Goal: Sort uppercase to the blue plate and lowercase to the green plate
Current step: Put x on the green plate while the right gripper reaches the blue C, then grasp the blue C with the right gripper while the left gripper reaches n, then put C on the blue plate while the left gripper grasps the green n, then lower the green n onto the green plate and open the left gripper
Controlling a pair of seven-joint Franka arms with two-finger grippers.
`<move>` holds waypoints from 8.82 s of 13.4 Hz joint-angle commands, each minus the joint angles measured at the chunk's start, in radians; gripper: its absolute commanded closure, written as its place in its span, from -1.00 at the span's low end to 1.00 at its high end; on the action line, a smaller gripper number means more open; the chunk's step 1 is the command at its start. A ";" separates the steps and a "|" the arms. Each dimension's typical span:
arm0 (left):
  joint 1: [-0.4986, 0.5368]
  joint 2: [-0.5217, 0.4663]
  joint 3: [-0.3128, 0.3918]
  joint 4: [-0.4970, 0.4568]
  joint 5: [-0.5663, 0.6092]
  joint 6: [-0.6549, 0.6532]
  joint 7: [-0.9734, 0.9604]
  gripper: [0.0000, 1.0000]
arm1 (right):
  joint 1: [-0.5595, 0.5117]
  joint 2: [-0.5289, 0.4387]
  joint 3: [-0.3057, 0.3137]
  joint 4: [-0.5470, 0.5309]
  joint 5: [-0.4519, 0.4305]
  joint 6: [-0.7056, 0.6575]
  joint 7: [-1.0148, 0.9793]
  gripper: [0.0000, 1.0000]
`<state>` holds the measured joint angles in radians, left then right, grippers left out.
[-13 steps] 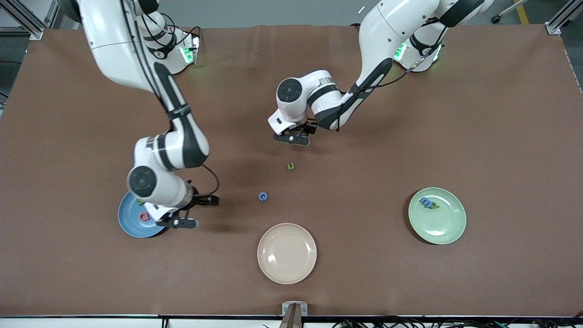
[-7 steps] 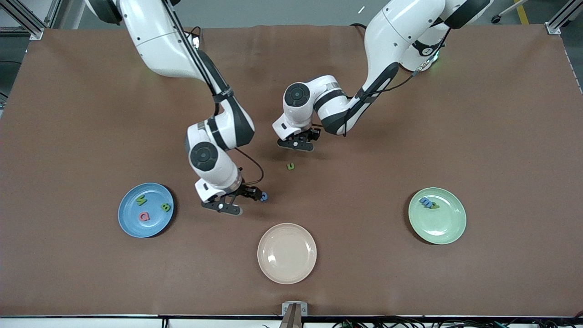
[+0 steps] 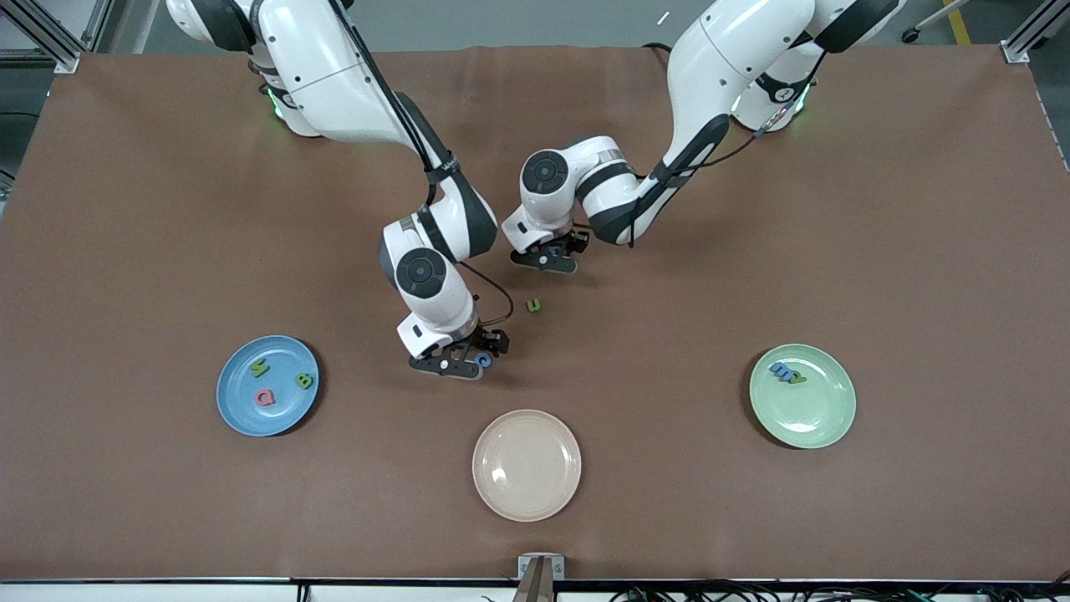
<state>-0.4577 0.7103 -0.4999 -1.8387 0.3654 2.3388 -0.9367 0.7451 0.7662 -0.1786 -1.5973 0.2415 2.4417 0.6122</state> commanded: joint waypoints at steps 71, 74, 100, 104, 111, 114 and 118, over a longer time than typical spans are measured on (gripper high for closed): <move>-0.151 0.100 0.233 0.317 -0.003 0.056 -0.458 -0.56 | -0.589 -0.080 -0.013 -0.003 -0.064 -0.348 -1.003 -0.80; -0.167 0.126 0.233 0.322 -0.006 0.057 -0.459 -0.43 | -0.596 -0.120 -0.012 0.002 -0.064 -0.335 -1.008 -0.99; 0.053 -0.088 0.276 0.328 0.010 -0.168 -0.235 1.00 | -0.782 -0.824 0.151 0.011 -0.214 -0.848 -0.589 -1.00; 0.184 -0.089 0.274 0.329 0.010 -0.170 -0.085 1.00 | -0.783 -0.814 0.151 0.066 -0.215 -0.852 -0.604 -1.00; 0.399 -0.019 0.276 0.326 0.018 -0.161 0.206 0.98 | -0.786 -0.788 0.149 0.065 -0.218 -0.862 -0.601 -1.00; 0.500 -0.006 0.274 0.305 0.013 -0.151 0.306 0.82 | -0.790 -0.786 0.148 0.065 -0.225 -0.857 -0.603 -1.00; 0.534 -0.023 0.271 0.292 0.000 -0.154 0.320 -1.00 | -0.788 -0.782 0.148 0.062 -0.225 -0.874 -0.595 -1.00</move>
<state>0.0794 0.7147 -0.2186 -1.5256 0.3705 2.1828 -0.6216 -0.0248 -0.0160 -0.0489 -1.5373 0.0297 1.5796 0.0082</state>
